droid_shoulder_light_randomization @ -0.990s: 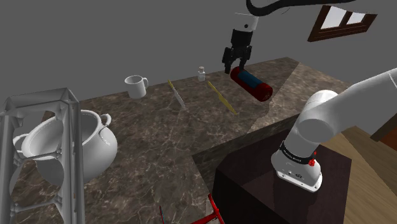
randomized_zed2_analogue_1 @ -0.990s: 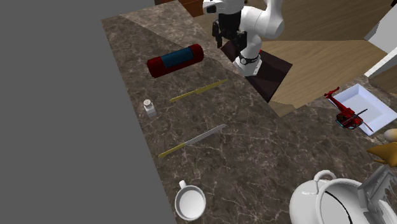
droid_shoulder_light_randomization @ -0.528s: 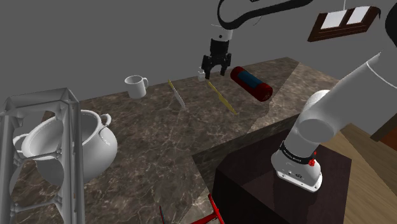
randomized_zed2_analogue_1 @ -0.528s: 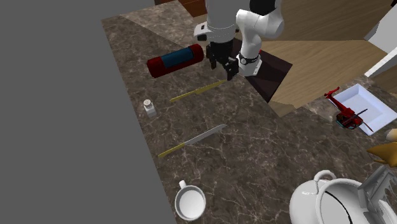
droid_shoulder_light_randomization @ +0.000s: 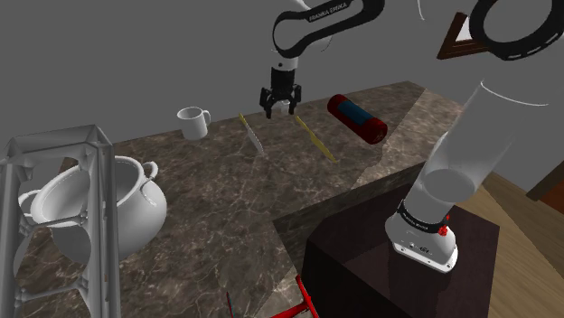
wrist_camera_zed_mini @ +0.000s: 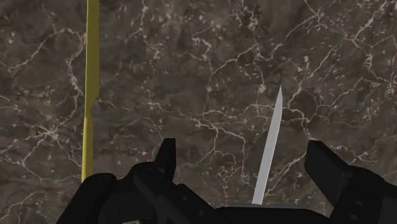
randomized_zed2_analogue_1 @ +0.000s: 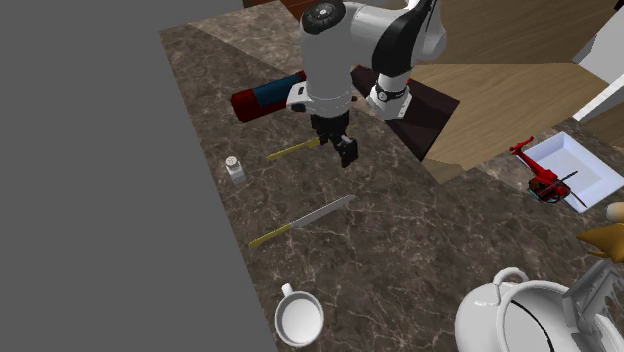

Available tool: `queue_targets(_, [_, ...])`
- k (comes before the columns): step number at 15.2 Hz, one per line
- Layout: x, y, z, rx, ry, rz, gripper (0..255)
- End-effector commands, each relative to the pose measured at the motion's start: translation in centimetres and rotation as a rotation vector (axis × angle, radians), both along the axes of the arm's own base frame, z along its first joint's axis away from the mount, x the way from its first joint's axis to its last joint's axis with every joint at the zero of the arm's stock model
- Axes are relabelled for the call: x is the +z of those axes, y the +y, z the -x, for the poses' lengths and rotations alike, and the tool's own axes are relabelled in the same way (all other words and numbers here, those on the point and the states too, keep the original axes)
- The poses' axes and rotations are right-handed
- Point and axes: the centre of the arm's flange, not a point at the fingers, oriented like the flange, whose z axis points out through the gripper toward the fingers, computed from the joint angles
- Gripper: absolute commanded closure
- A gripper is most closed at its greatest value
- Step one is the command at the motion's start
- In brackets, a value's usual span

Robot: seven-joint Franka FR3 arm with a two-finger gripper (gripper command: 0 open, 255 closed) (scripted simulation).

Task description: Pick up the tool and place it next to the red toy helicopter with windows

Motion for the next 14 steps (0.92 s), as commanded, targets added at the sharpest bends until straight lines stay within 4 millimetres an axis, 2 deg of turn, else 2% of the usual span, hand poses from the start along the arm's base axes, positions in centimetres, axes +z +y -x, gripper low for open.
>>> queue_targets(1, [-1.6, 0.1, -2.4, -0.019, 0.005, 0.000, 0])
queue_targets(12, [-9.0, 1.9, -14.9, -0.118, 0.032, 0.001, 0])
queue_targets(14, [-9.6, 2.0, -15.0, -0.118, 0.032, 0.001, 0])
